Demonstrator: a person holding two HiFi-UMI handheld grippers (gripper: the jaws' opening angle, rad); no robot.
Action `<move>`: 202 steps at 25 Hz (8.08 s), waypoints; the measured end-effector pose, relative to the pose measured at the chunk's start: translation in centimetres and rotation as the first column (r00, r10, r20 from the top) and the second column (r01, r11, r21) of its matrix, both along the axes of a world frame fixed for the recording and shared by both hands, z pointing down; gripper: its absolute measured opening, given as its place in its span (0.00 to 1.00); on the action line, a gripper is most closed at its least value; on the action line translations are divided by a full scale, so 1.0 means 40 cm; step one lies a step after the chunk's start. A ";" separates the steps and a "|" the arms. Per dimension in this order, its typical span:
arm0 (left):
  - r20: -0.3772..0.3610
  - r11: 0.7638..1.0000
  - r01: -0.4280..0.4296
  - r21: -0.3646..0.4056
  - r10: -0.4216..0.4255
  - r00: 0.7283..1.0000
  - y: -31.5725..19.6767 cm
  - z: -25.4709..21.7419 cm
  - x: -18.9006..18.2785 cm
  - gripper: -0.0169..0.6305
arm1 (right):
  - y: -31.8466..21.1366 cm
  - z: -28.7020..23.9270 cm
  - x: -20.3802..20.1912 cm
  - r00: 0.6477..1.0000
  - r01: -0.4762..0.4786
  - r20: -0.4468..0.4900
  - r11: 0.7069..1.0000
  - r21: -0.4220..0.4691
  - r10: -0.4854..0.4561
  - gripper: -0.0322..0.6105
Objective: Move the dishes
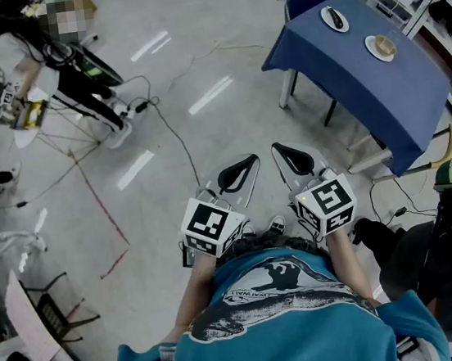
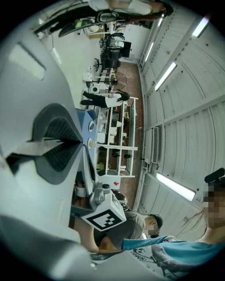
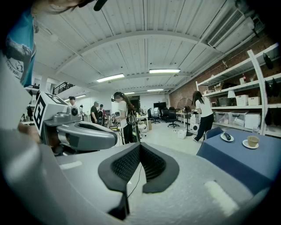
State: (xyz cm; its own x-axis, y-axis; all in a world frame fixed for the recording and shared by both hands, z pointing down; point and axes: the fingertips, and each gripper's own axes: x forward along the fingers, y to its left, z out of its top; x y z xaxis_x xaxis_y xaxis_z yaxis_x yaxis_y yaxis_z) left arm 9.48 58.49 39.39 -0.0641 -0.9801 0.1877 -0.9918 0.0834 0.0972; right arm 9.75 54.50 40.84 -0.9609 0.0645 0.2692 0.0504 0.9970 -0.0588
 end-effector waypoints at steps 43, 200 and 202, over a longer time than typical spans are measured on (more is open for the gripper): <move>-0.059 0.974 -0.224 -0.044 0.221 0.973 -0.526 0.087 -0.136 0.05 | -0.514 0.115 -0.099 0.980 -0.200 -0.032 0.975 -0.102 0.197 0.05; -0.039 0.558 -0.805 -0.204 0.817 0.576 -1.705 0.186 -0.176 0.05 | -1.761 0.285 0.226 0.320 -0.925 -0.106 0.287 -0.250 0.941 0.51; -0.041 0.561 -0.804 -0.197 0.815 0.578 -1.701 0.178 -0.180 0.05 | -1.792 0.296 0.190 0.341 -0.919 -0.116 0.305 -0.249 0.933 0.51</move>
